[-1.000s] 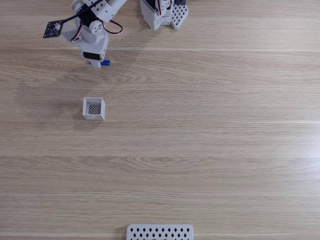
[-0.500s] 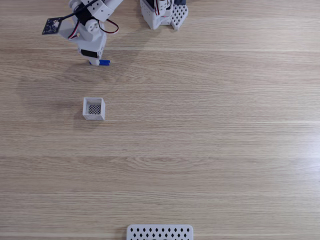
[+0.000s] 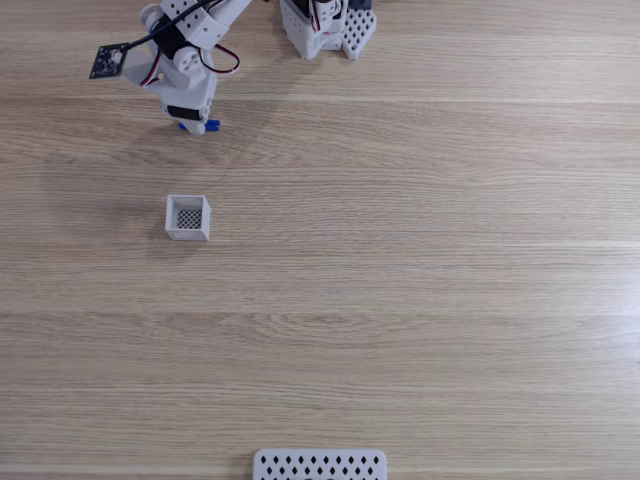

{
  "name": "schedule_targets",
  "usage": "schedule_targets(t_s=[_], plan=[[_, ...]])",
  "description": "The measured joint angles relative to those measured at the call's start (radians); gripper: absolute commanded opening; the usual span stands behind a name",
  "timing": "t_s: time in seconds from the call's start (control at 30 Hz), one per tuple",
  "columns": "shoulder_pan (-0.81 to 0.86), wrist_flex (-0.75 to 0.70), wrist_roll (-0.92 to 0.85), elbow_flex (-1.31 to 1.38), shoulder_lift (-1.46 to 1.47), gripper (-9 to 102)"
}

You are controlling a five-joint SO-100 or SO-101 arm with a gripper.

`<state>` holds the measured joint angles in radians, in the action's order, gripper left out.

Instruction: Grasp a peg and put it in the crate.

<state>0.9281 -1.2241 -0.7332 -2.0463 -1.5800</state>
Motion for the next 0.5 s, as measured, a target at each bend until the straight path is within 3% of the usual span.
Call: schedule_targets(t_s=[0.33,0.5], plan=[[0.0,0.002,-0.089,-0.025,0.002,9],[0.0,0.002,-0.101,-0.028,0.002,-3]])
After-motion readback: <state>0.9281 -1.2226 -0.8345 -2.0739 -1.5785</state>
